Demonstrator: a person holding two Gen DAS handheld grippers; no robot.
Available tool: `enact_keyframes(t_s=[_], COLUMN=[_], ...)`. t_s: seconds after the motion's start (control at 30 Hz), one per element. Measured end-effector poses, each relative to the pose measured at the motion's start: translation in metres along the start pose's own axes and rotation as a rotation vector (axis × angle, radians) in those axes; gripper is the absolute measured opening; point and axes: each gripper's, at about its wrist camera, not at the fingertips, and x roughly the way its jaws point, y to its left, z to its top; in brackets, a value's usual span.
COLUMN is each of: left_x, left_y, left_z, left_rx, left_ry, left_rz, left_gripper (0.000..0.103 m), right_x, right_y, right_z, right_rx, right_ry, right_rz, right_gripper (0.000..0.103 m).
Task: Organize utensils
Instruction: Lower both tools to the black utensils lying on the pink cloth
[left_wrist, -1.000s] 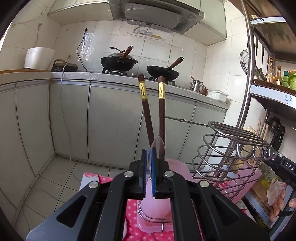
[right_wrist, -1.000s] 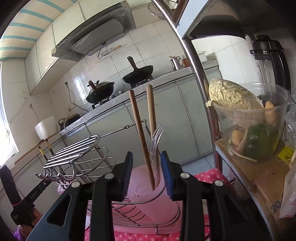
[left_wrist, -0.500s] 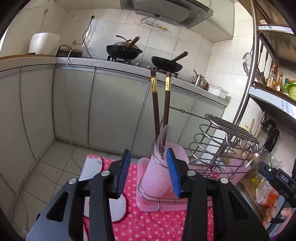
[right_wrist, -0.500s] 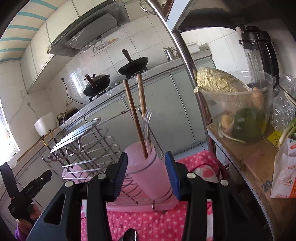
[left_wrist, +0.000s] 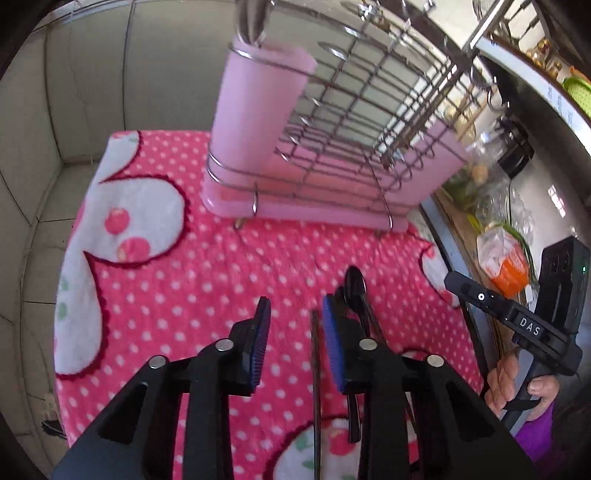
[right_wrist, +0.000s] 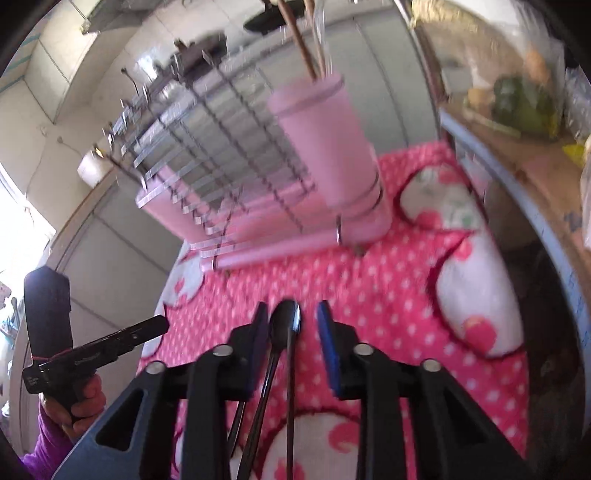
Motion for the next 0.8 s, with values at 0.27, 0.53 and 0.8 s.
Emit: enact_keyframes(t_s=[0.27, 0.53, 0.8], left_x=[0.04, 0.072, 0.084], left_y=[-0.025, -0.032, -0.03], left_z=[-0.005, -0.004, 0.002], left_rx=[0.076, 0.101, 0.076], left_ry=[0.159, 0.246, 0.25], left_rz=[0.068, 0.155, 0.167], left_gripper=[0.024, 0.024, 0.006], right_x=[0.016, 0.021, 0.035], right_y=[-0.005, -0.012, -0.003], right_z=[-0.02, -0.02, -0.014], right_rx=[0.048, 0.062, 0.032], right_ry=[0.124, 0.171, 0.235], right_rz=[0.019, 0.023, 0.023], right_gripper=[0.01, 0.012, 0.012])
